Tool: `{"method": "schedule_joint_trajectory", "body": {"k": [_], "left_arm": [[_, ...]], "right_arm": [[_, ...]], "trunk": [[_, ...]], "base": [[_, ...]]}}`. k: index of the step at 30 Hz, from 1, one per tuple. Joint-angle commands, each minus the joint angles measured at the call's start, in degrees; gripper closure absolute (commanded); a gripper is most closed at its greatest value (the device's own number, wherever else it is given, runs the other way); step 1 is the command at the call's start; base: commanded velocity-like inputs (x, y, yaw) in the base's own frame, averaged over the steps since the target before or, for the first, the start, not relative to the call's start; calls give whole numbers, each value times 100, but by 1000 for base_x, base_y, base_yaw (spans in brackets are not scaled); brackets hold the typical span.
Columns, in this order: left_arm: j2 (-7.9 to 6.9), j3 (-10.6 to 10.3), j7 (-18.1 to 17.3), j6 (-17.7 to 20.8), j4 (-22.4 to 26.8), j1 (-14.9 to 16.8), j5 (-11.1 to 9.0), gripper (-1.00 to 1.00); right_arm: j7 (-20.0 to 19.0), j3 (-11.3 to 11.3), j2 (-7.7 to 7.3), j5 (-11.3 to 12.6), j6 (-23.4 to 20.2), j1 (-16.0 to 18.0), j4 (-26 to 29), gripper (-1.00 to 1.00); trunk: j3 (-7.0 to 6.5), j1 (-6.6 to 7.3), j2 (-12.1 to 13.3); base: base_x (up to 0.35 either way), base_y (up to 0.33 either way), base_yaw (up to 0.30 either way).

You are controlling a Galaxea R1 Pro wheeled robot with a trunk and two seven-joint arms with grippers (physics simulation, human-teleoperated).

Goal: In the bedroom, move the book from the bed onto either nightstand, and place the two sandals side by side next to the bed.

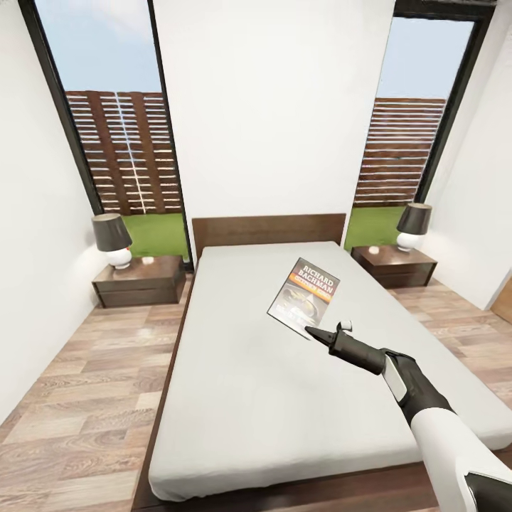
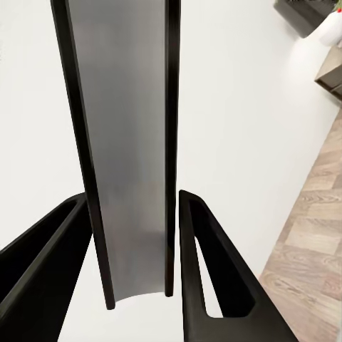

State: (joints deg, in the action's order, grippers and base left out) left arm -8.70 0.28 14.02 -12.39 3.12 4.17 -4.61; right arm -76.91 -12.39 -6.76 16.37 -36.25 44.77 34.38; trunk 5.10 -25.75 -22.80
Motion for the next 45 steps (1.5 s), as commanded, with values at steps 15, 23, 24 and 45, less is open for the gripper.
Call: {"method": "schedule_joint_trajectory", "body": {"k": [15, 23, 24, 45], "left_arm": [[0, -2, -4, -27, -4, 5, -48, -100], [0, -2, -4, -27, -4, 5, -48, -100], [0, -2, -4, -27, -4, 5, -48, -100], [0, -2, -4, -27, -4, 5, -48, -100]], "right_arm": [[-7, -8, -4, 15, -49, 5, -2, 100], [-3, -9, -2, 15, -49, 5, -2, 100], [-3, -9, -2, 15, -49, 5, -2, 100], [3, -1, 3, 8, -48, 5, -2, 100]], "trunk": [[-127, -4, -12], [-201, -4, -12], [-210, -4, -12], [-404, -4, -12]], "base": [[0, 0, 0], [0, 0, 0], [0, 0, 0], [0, 0, 0]]}}
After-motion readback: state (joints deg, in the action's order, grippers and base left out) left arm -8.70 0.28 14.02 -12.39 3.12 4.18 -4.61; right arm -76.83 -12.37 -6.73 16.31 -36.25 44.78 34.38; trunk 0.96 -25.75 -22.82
